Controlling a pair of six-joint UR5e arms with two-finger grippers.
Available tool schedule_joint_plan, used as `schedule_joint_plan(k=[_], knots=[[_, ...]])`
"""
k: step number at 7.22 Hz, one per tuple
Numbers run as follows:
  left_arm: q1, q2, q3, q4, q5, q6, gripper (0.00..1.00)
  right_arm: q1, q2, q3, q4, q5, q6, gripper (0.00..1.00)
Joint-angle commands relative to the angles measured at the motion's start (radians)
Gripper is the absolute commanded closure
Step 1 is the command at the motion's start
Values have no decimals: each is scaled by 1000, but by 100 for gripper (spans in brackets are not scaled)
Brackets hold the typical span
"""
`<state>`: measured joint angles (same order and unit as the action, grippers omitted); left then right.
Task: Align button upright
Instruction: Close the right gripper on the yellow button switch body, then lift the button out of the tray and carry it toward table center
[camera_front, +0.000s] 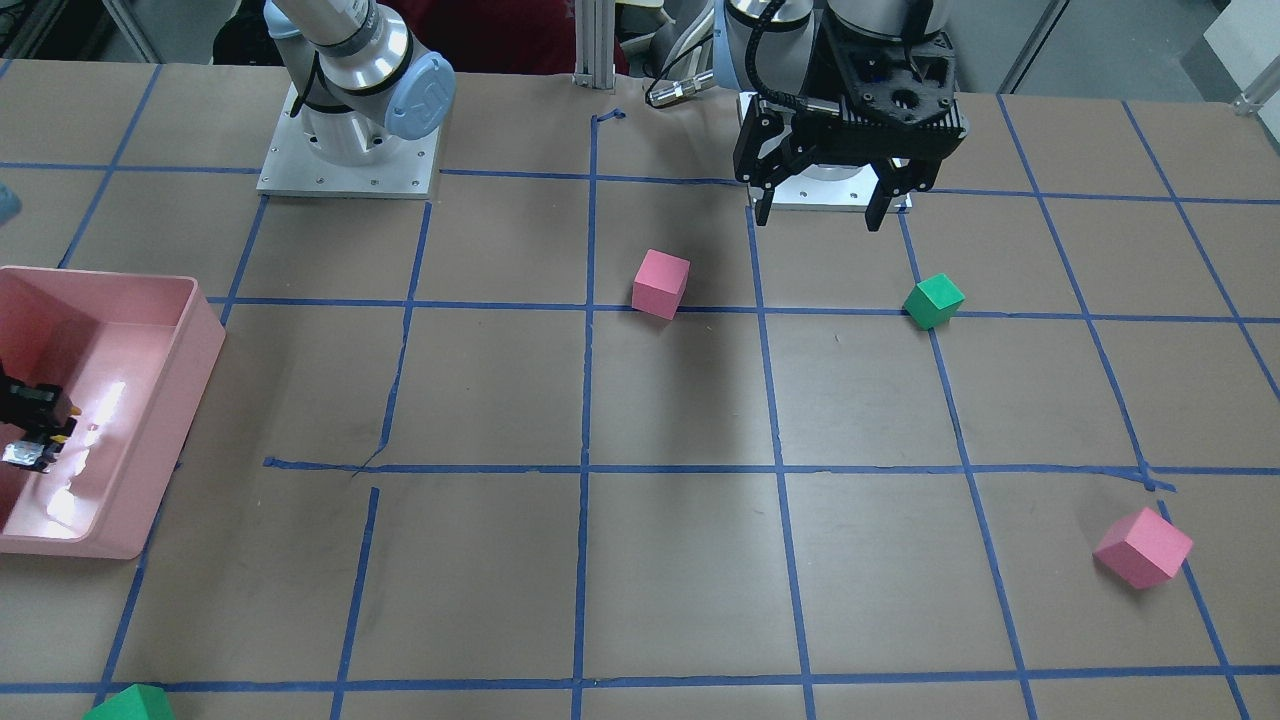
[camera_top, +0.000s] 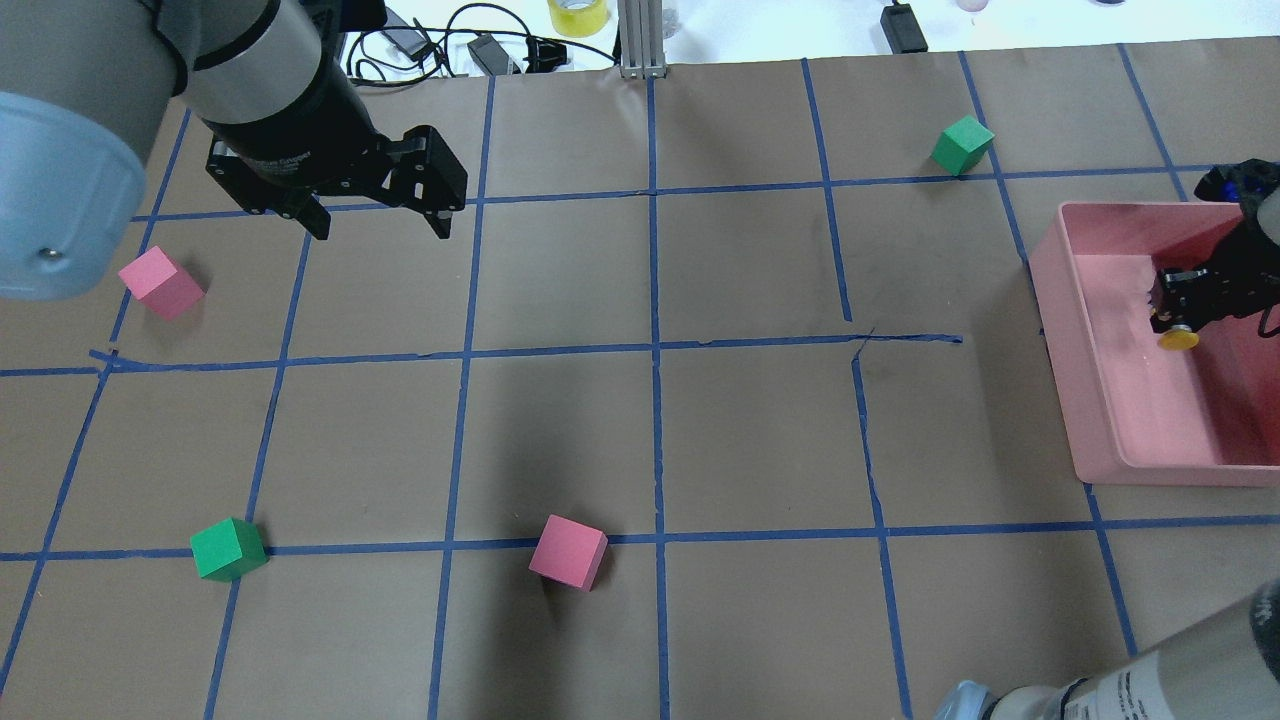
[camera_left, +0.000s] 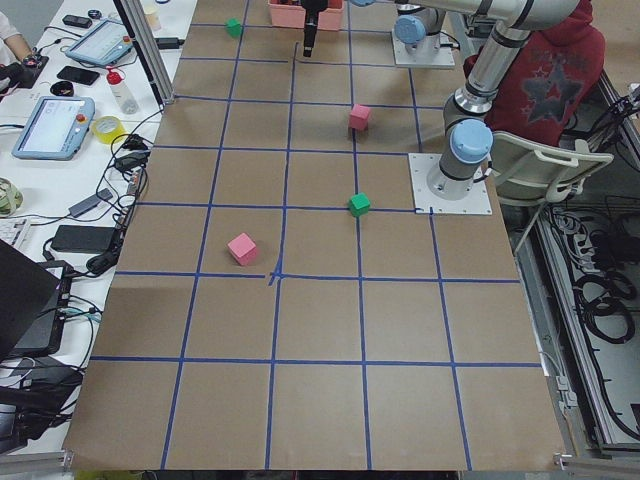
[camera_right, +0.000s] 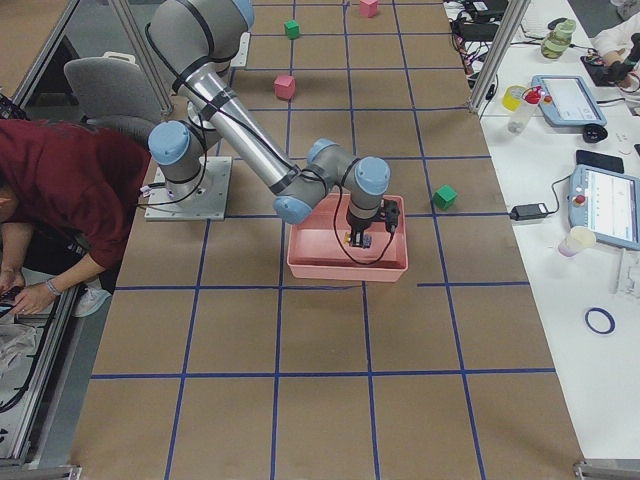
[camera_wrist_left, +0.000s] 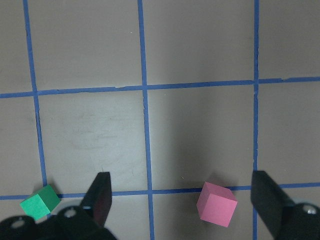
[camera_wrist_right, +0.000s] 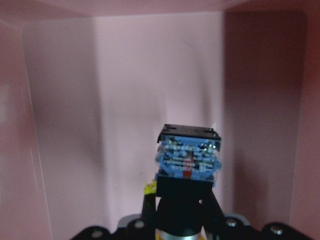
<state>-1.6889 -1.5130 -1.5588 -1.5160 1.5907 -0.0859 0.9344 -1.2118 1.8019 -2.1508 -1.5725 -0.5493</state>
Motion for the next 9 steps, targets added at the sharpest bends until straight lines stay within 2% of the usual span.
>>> schedule_joint_plan(k=[1, 3, 6, 9], knots=[[0, 2, -1, -1, 0, 0, 0, 15, -64, -53, 18, 0, 3, 100], [0, 2, -1, -1, 0, 0, 0, 82, -68, -110, 54, 14, 41, 100], [0, 2, -1, -1, 0, 0, 0, 382, -57, -133, 46, -3, 385, 100], [0, 2, -1, -1, 0, 0, 0, 597, -5, -138, 35, 5, 612, 100]])
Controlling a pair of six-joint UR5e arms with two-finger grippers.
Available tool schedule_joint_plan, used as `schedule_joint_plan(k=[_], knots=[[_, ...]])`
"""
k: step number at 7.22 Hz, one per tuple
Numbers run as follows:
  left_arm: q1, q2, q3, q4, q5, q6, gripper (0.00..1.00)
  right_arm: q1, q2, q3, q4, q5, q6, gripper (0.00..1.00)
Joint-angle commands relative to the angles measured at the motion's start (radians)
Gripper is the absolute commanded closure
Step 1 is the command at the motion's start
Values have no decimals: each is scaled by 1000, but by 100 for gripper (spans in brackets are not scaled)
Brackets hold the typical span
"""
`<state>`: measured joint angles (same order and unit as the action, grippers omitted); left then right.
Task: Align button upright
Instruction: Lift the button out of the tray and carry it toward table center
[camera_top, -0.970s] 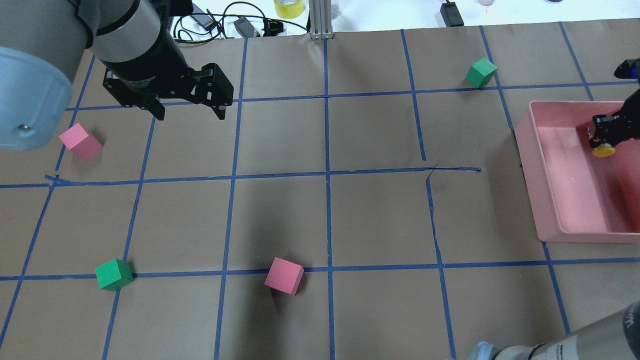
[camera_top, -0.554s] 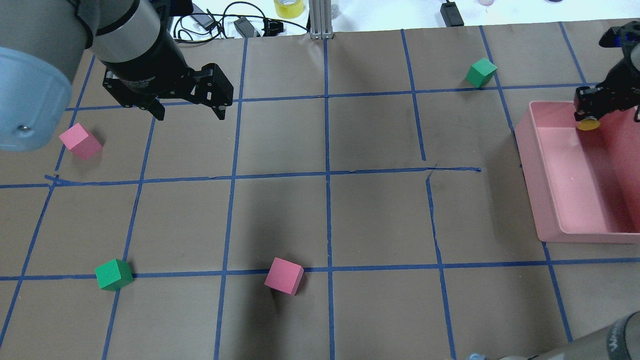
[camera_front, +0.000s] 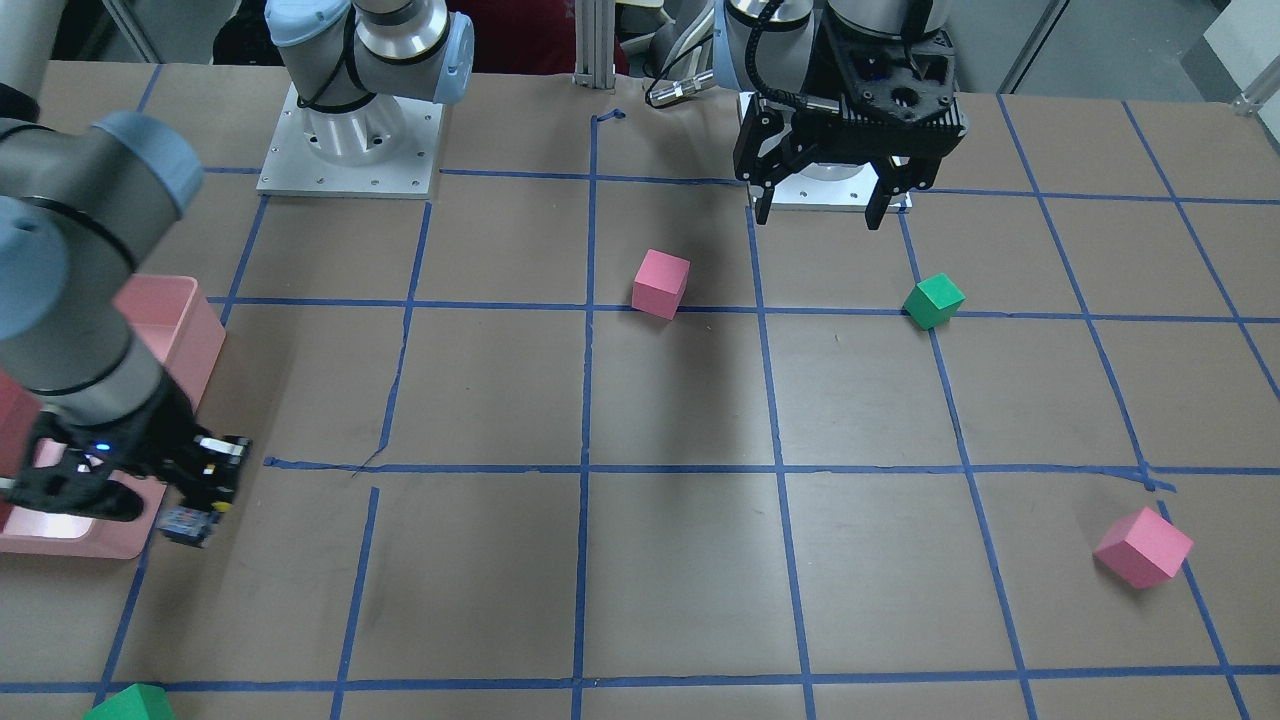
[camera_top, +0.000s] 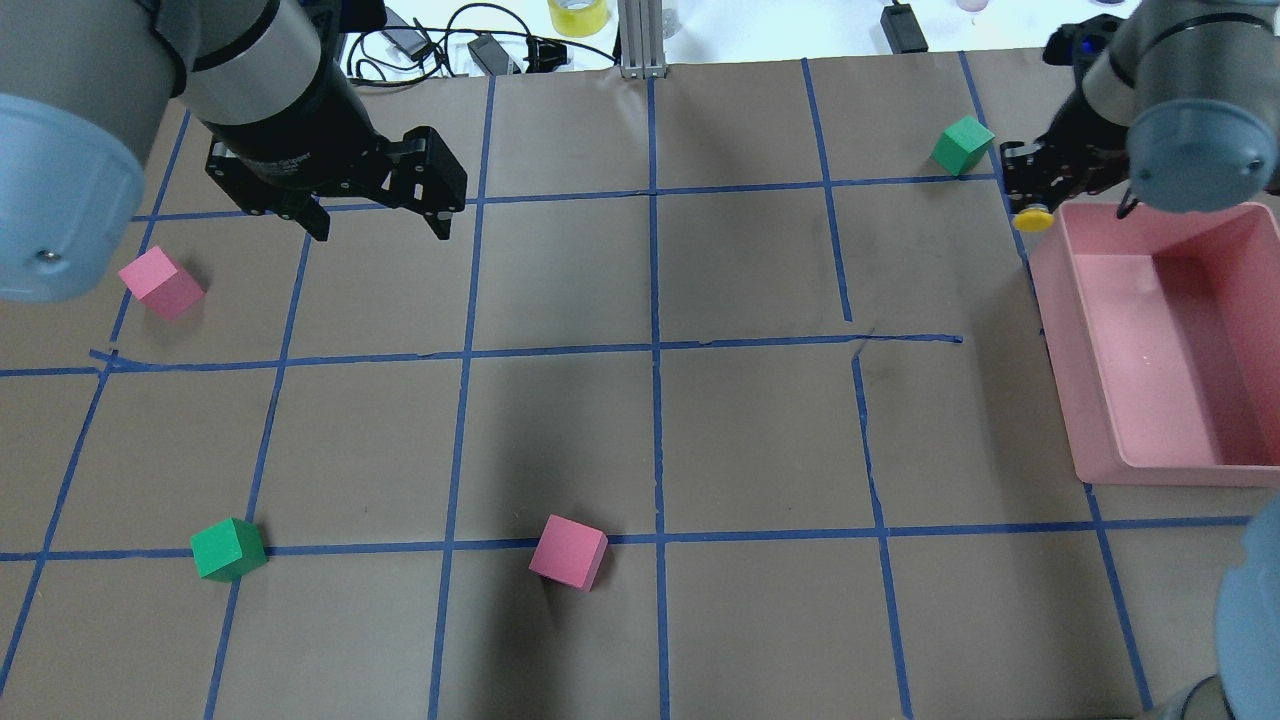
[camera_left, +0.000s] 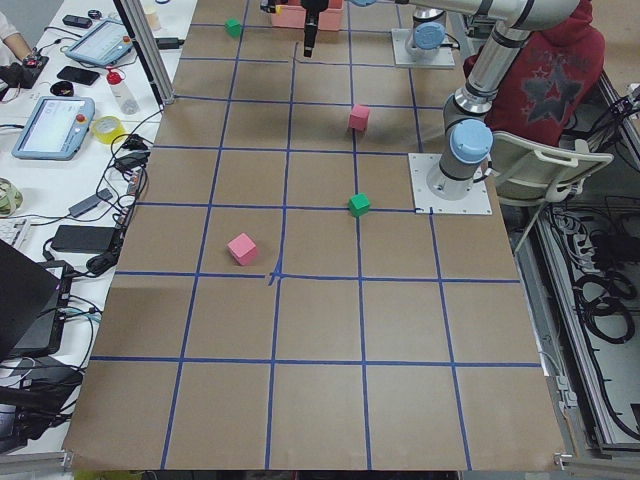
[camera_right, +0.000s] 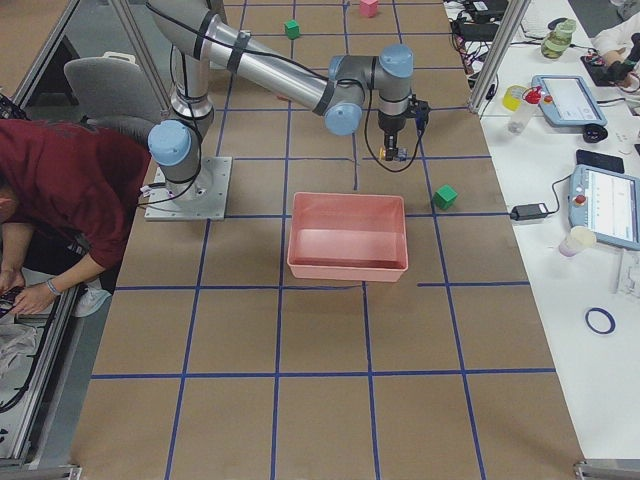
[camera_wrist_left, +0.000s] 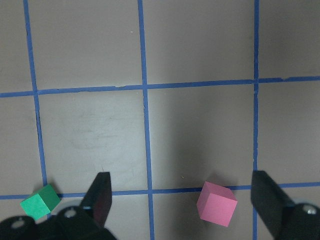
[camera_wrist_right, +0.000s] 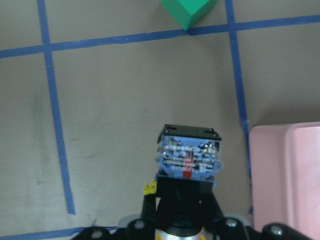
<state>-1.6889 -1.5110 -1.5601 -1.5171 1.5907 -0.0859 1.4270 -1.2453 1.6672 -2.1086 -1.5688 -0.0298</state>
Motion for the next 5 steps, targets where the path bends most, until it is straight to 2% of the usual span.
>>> schedule_joint_plan(k=[1, 4, 5], knots=[[0, 0, 0, 0, 0, 0, 0, 166, 64, -17, -37, 3, 164, 100], [0, 0, 0, 0, 0, 0, 0, 298, 168, -87, -86, 9, 296, 100], [0, 0, 0, 0, 0, 0, 0, 337, 190, -105, -91, 41, 350, 100]])
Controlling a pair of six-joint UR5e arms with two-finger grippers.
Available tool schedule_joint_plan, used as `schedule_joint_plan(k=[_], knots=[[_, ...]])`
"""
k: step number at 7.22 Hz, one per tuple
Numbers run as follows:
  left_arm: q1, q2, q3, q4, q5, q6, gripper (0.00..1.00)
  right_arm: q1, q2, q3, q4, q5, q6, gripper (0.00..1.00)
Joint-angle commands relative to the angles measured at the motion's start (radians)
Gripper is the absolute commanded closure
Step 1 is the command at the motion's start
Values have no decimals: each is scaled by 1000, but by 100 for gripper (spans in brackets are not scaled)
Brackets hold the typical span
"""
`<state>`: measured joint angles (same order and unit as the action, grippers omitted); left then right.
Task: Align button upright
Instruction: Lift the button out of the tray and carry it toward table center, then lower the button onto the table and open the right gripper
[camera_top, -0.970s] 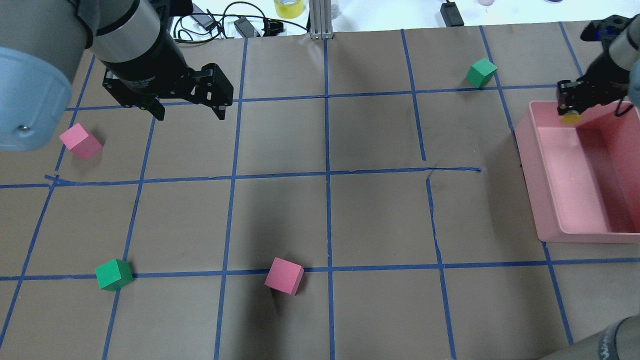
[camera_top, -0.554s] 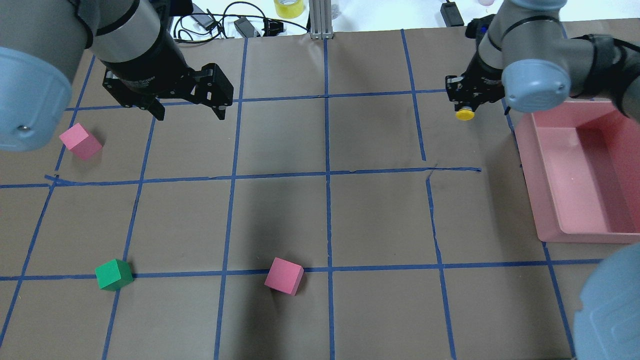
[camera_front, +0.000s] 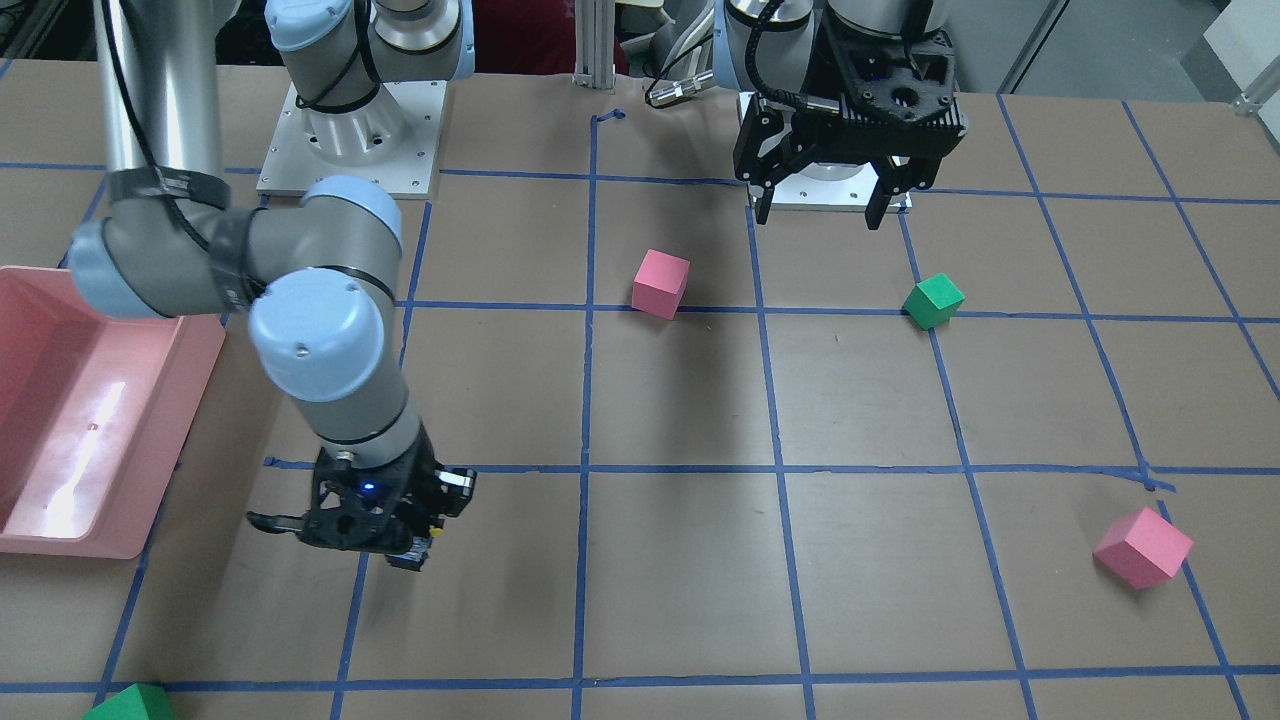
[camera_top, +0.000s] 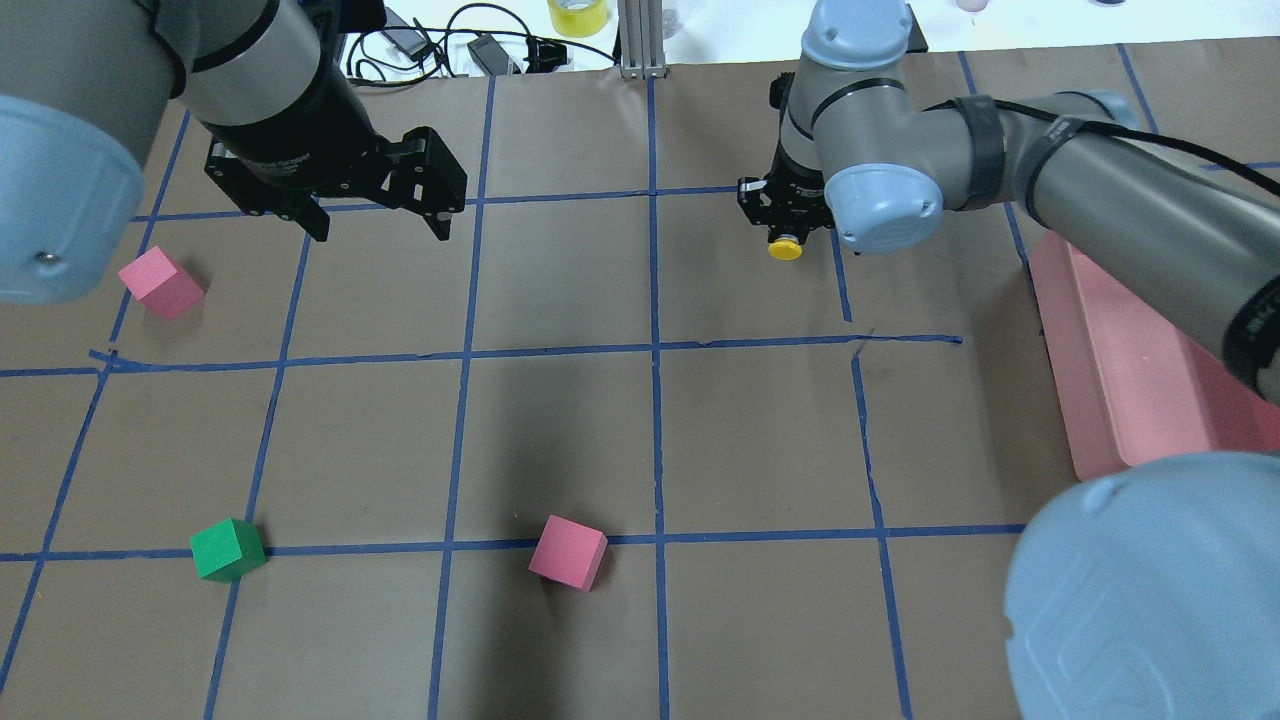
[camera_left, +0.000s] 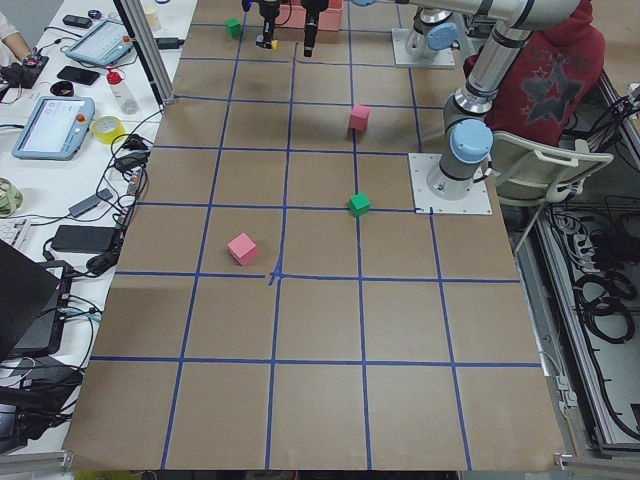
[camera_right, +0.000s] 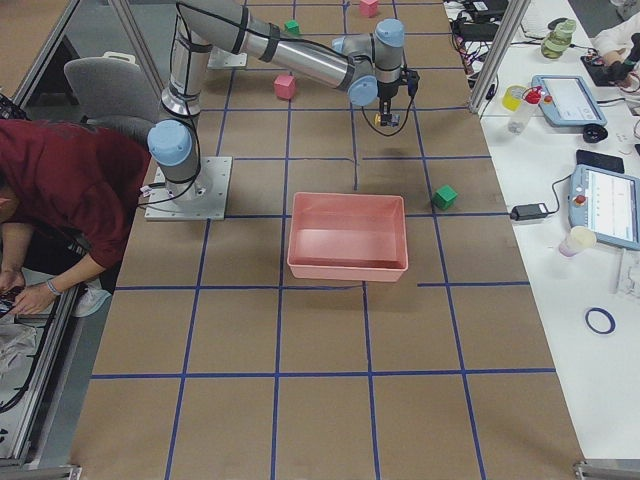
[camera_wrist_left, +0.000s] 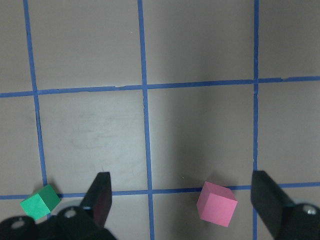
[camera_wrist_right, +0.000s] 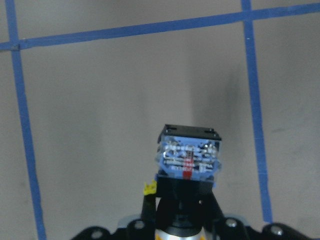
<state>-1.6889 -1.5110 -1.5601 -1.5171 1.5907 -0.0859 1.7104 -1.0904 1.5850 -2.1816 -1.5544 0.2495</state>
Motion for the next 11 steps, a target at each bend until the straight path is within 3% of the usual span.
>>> schedule_joint_plan(k=[1, 3, 4, 7, 8, 9, 11], knots=[[0, 0, 0, 0, 0, 0, 0, 89, 58, -32, -20, 43, 67, 100], [0, 0, 0, 0, 0, 0, 0, 165, 108, -49, -61, 51, 32, 100], [0, 0, 0, 0, 0, 0, 0, 190, 144, -56, -137, 100, 27, 100], [0, 0, 0, 0, 0, 0, 0, 196, 175, -54, -145, 109, -24, 100], [0, 0, 0, 0, 0, 0, 0, 196, 176, -53, -145, 108, -30, 79], [0, 0, 0, 0, 0, 0, 0, 195, 170, -54, -147, 103, -32, 1], [0, 0, 0, 0, 0, 0, 0, 195, 132, -53, -132, 105, -15, 0]])
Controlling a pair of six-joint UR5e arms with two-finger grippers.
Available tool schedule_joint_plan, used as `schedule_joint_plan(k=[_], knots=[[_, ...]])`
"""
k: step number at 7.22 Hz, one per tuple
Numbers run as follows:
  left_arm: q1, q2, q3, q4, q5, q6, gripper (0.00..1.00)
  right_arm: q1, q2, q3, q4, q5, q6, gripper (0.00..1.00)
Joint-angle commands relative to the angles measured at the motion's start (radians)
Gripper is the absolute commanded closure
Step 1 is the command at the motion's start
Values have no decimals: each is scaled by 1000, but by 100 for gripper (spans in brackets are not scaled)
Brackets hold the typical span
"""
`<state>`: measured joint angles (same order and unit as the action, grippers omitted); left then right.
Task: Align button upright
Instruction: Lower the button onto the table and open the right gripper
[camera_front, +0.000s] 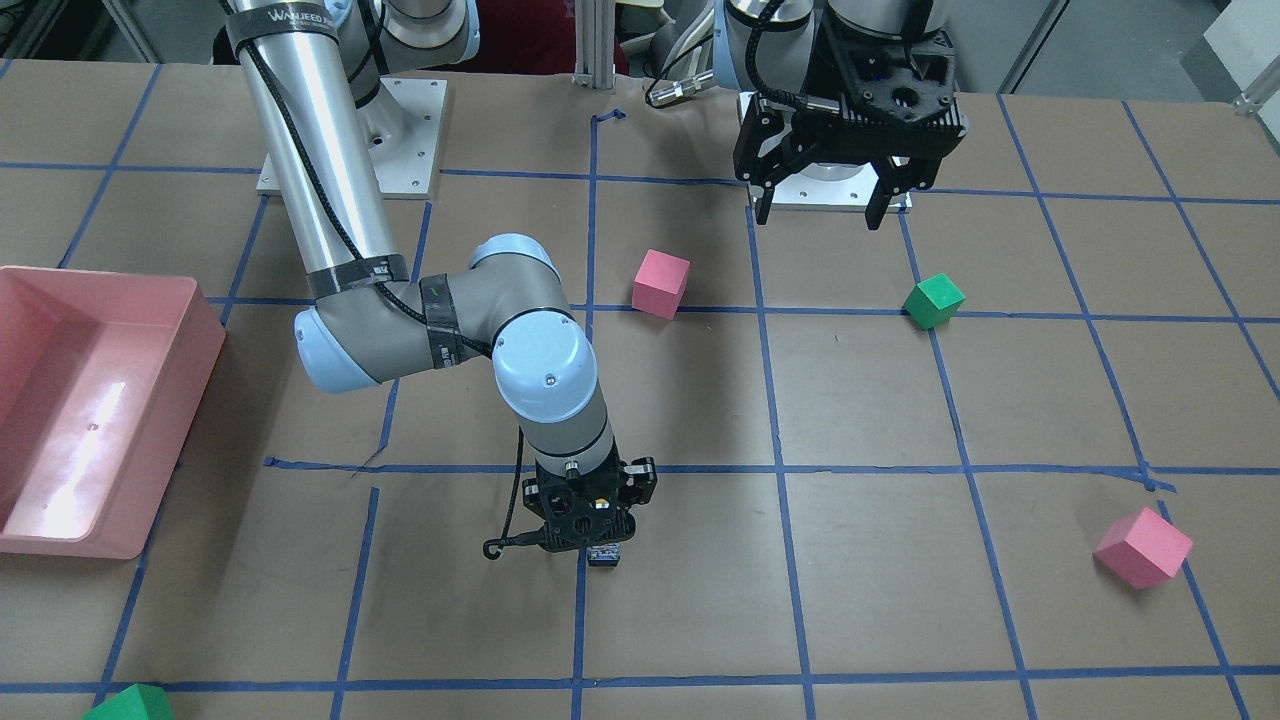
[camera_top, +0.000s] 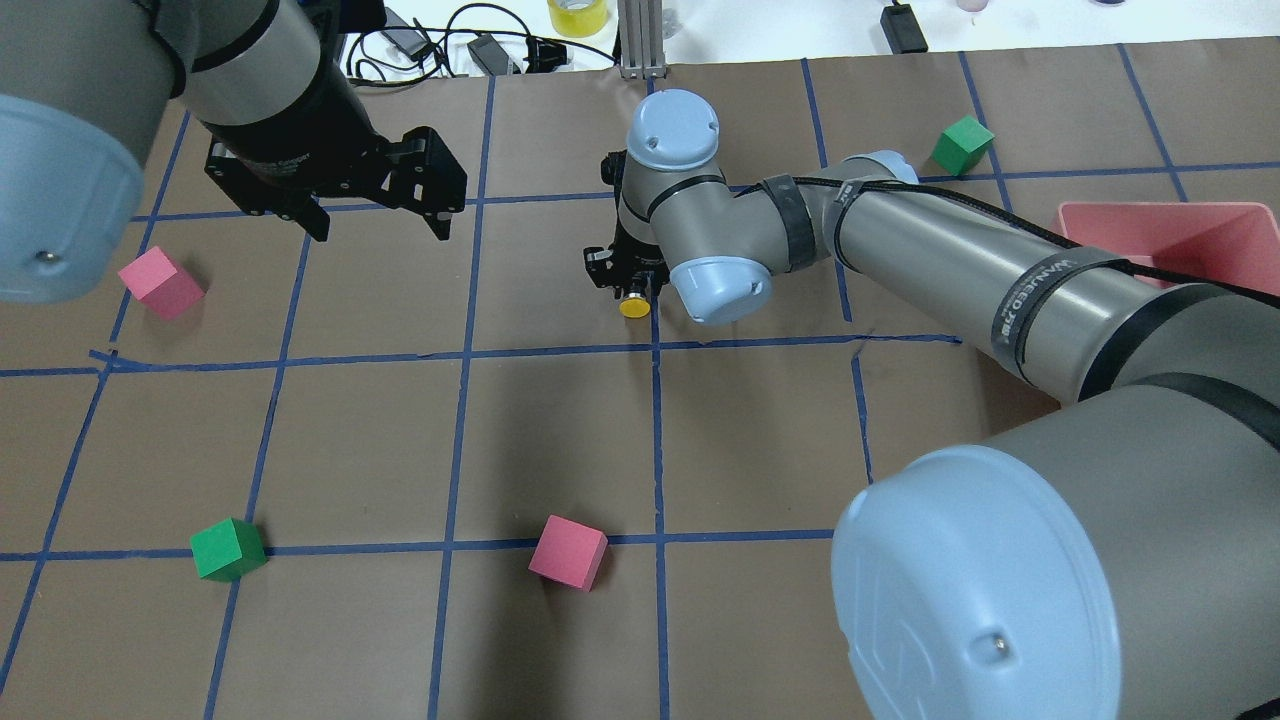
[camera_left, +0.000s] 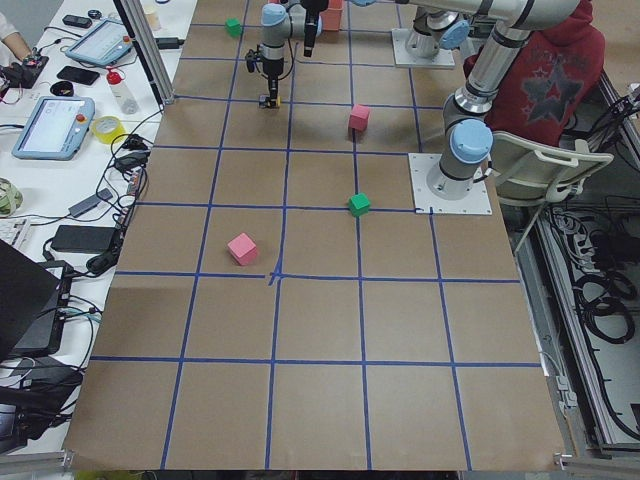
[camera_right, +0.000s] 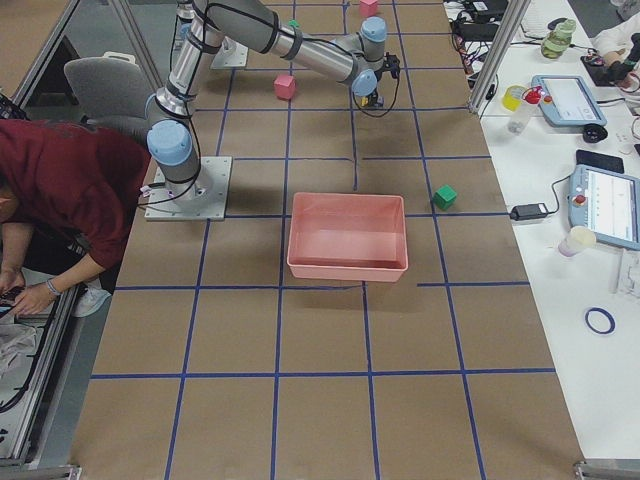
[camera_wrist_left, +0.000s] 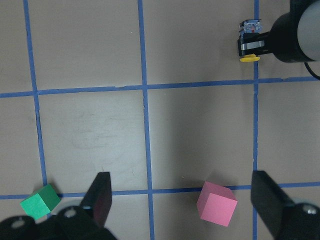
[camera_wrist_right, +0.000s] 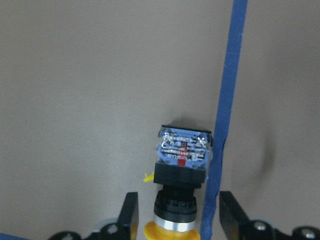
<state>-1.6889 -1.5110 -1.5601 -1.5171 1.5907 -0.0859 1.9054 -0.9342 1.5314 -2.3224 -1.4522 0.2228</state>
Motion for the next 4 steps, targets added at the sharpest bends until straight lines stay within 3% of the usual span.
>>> schedule_joint_plan(k=[1, 4], knots=[[0, 0, 0, 0, 0, 0, 0, -2, -55, 18, 14, -10, 9, 0], [0, 2, -6, 0, 0, 0, 0, -101, -196, 21, 235, -132, -25, 0]])
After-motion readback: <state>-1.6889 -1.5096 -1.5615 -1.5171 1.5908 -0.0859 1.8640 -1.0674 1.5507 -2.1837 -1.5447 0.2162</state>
